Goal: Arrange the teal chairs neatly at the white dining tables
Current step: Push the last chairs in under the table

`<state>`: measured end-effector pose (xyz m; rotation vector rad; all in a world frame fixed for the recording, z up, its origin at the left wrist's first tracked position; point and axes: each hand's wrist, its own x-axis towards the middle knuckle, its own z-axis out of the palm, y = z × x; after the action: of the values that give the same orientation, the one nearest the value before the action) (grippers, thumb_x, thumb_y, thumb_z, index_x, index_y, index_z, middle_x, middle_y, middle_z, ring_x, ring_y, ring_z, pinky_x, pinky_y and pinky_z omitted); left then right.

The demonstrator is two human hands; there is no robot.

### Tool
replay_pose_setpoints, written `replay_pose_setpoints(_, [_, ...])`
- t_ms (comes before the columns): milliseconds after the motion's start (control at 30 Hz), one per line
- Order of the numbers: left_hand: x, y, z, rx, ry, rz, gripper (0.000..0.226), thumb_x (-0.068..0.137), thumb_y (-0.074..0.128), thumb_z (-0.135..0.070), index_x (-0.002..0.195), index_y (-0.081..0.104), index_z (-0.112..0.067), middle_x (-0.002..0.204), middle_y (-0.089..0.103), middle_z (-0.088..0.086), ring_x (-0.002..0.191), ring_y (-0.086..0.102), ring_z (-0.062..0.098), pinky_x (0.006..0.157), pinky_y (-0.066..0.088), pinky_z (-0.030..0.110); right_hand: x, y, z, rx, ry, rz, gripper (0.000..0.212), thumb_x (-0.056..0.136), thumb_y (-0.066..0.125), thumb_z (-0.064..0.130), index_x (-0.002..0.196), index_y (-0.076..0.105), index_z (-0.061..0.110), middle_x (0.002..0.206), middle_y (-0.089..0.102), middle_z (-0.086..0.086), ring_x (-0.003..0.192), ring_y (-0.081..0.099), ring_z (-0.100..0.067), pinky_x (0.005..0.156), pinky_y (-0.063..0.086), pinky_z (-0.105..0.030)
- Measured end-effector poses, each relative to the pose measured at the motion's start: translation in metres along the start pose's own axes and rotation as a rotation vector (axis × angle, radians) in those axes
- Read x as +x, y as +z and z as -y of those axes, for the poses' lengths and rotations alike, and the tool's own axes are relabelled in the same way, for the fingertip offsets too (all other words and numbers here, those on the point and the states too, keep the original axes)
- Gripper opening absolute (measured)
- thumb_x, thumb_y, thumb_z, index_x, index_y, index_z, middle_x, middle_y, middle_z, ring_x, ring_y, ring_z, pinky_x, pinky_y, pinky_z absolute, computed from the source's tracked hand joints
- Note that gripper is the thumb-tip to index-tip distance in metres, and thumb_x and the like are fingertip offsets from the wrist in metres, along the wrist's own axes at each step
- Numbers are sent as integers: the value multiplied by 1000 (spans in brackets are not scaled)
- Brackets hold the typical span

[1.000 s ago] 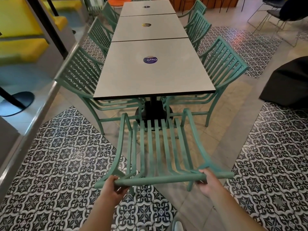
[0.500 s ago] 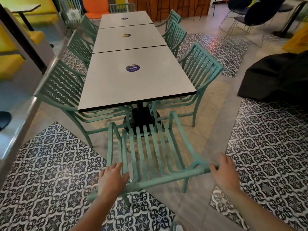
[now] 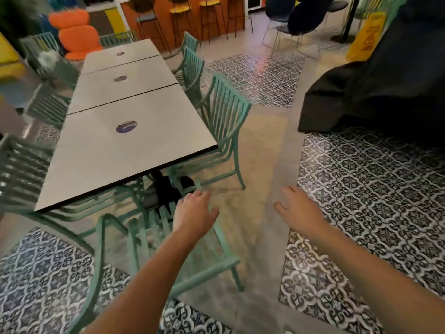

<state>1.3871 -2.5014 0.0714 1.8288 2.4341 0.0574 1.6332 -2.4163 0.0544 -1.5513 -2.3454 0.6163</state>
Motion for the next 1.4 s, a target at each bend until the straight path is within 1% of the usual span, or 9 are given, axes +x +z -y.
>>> replay_pose_setpoints(100, [42, -6, -60, -67, -5, -28, 46, 89, 50, -45, 126, 55, -19, 121, 58, 5, 113, 54, 27, 91, 45, 41, 21, -44, -40, 15, 17, -45, 44, 93, 53, 32, 135, 48, 19, 133, 52, -6, 120, 47, -27, 97, 43, -39])
replay_pose_setpoints(267, [112, -11, -136, -111, -5, -31, 43, 90, 50, -45, 124, 56, -19, 123, 58, 5, 116, 51, 28, 92, 45, 41, 75, -93, -105, -40, -10, -53, 43, 93, 52, 31, 134, 48, 20, 129, 53, -3, 116, 47, -23, 92, 42, -38])
replay_pose_setpoints(433, [205, 0, -170, -72, 31, -53, 49, 92, 48, -47, 132, 53, -19, 130, 55, 5, 118, 50, 28, 96, 42, 41, 156, -105, -154, -74, -121, -30, 45, 93, 53, 28, 136, 47, 16, 134, 49, -2, 122, 43, -22, 101, 37, -35])
replay_pose_setpoints(600, [326, 11, -193, -25, 28, -97, 46, 91, 48, -47, 126, 55, -18, 125, 56, 7, 115, 50, 30, 92, 42, 41, 279, -119, -191, -100, -235, 90, 53, 91, 55, 27, 141, 42, 18, 140, 44, -1, 130, 39, -22, 108, 34, -34])
replay_pose_setpoints(733, [415, -7, -210, -2, -23, -98, 45, 92, 49, -46, 125, 56, -17, 123, 57, 8, 114, 51, 30, 91, 43, 42, 378, -145, -200, -118, -325, 84, 54, 91, 55, 28, 142, 42, 16, 141, 45, -4, 130, 39, -25, 107, 36, -38])
replay_pose_setpoints(867, [493, -20, -217, 39, -65, -86, 44, 91, 47, -46, 121, 57, -16, 120, 58, 7, 111, 52, 30, 88, 43, 43, 469, -162, -207, -126, -371, 96, 55, 94, 50, 33, 145, 37, 16, 147, 39, -3, 134, 33, -23, 112, 28, -33])
replay_pose_setpoints(1000, [575, -17, -219, 60, -191, -63, 47, 92, 46, -45, 127, 55, -15, 125, 56, 7, 115, 51, 29, 91, 42, 43, 577, -161, -224, -75, -459, 132, 56, 94, 49, 35, 146, 35, 18, 148, 39, -3, 135, 31, -23, 111, 28, -34])
replay_pose_setpoints(1200, [674, -12, -222, -5, -430, -88, 44, 92, 47, -36, 131, 49, -18, 125, 56, 6, 113, 52, 29, 92, 44, 44, 728, -154, -234, -82, -741, 288, 54, 97, 46, 38, 147, 33, 22, 149, 37, -3, 135, 32, -24, 111, 26, -35])
replay_pose_setpoints(1400, [735, -9, -213, -62, -685, -148, 45, 89, 47, -42, 128, 50, -22, 120, 57, 6, 111, 52, 29, 86, 44, 42, 856, -129, -177, -106, -1006, 387, 57, 96, 46, 40, 147, 35, 19, 150, 37, -5, 137, 33, -24, 112, 22, -32])
